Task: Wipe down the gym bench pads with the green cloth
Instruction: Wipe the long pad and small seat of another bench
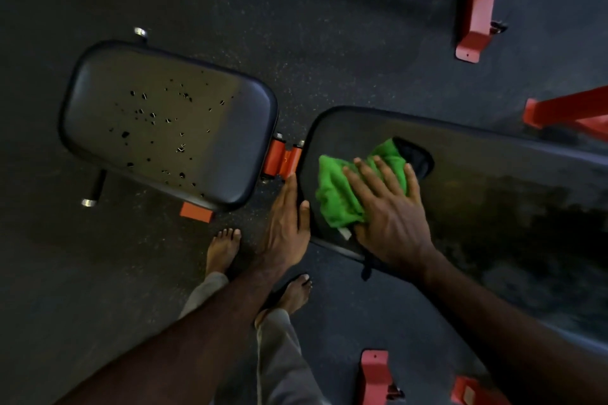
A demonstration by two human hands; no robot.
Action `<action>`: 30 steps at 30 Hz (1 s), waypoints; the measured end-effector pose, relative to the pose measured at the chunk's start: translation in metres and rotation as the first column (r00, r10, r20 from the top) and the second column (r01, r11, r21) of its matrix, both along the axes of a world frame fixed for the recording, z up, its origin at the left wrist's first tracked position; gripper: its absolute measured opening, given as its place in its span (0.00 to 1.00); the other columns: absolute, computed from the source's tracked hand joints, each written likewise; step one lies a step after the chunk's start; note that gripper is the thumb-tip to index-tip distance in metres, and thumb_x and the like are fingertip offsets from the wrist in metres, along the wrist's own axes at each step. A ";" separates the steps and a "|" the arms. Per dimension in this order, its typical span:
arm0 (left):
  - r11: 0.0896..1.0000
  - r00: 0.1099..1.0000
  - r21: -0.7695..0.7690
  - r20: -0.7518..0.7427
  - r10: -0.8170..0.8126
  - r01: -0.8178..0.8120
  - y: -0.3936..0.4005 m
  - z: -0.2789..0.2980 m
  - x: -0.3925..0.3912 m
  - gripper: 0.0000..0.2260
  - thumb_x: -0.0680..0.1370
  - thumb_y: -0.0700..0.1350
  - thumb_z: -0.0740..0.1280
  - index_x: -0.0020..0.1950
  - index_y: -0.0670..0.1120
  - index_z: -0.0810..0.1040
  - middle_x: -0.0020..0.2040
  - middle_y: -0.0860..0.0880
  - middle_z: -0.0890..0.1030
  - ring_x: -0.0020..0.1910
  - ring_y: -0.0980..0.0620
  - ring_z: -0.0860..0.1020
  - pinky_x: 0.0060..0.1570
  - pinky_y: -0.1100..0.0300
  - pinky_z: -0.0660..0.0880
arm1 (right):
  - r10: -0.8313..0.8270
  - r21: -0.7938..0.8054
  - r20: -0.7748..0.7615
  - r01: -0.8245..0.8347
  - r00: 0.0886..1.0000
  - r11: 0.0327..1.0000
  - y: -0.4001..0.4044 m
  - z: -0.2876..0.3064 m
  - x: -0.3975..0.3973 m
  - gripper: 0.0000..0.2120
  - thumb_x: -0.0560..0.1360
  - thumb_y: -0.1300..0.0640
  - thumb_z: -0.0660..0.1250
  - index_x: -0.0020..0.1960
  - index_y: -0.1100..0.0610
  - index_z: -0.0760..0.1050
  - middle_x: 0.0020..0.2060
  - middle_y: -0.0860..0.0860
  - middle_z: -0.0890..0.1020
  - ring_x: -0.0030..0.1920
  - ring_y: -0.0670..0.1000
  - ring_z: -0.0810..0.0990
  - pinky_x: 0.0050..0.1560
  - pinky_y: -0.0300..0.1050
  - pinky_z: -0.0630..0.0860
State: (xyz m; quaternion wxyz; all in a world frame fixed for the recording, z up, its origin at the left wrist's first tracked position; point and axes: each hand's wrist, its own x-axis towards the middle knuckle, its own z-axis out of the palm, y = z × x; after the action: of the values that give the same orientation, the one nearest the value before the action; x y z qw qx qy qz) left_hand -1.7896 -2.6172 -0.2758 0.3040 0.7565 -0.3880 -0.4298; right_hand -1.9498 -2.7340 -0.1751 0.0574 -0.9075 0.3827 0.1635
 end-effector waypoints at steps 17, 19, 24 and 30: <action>0.999 0.999 0.019 0.013 -0.032 0.032 0.004 0.001 0.000 0.32 0.84 0.56 0.51 0.85 0.45 0.51 0.84 0.47 0.56 0.82 0.51 0.57 0.76 0.63 0.52 | -0.289 -0.096 0.067 0.294 0.955 0.951 -0.047 -0.020 0.048 0.44 0.71 0.37 0.70 0.82 0.52 0.61 0.81 0.54 0.64 0.81 0.61 0.59 0.77 0.73 0.47; 0.999 1.000 0.027 -0.012 -0.016 0.016 0.005 0.000 -0.001 0.32 0.84 0.57 0.51 0.85 0.47 0.50 0.85 0.48 0.55 0.82 0.52 0.56 0.75 0.63 0.52 | -0.312 -0.069 0.048 0.315 0.949 0.947 -0.053 -0.031 0.073 0.45 0.72 0.37 0.69 0.82 0.52 0.59 0.81 0.54 0.63 0.81 0.63 0.57 0.76 0.74 0.43; 1.000 0.999 -0.015 -0.053 -0.004 0.003 0.008 0.001 0.004 0.29 0.83 0.54 0.57 0.82 0.42 0.62 0.79 0.45 0.67 0.77 0.50 0.66 0.72 0.74 0.54 | 0.201 0.081 0.018 -0.202 0.979 0.976 -0.025 -0.023 0.038 0.44 0.71 0.34 0.69 0.82 0.50 0.62 0.79 0.52 0.67 0.81 0.59 0.61 0.79 0.71 0.48; 0.999 0.999 0.029 -0.037 0.039 -0.038 0.004 0.004 0.005 0.29 0.86 0.47 0.61 0.85 0.47 0.53 0.82 0.46 0.62 0.79 0.49 0.63 0.71 0.66 0.56 | -0.249 -0.100 0.065 0.254 0.966 0.962 -0.078 -0.029 0.063 0.41 0.70 0.40 0.70 0.79 0.52 0.65 0.76 0.53 0.71 0.78 0.61 0.64 0.77 0.72 0.51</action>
State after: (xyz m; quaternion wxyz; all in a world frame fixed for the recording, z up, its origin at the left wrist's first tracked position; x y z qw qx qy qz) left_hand -1.7849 -2.6134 -0.2722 0.3087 0.7599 -0.3613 -0.4436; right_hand -1.8869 -2.8121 -0.2041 0.0389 -0.8572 0.5015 0.1103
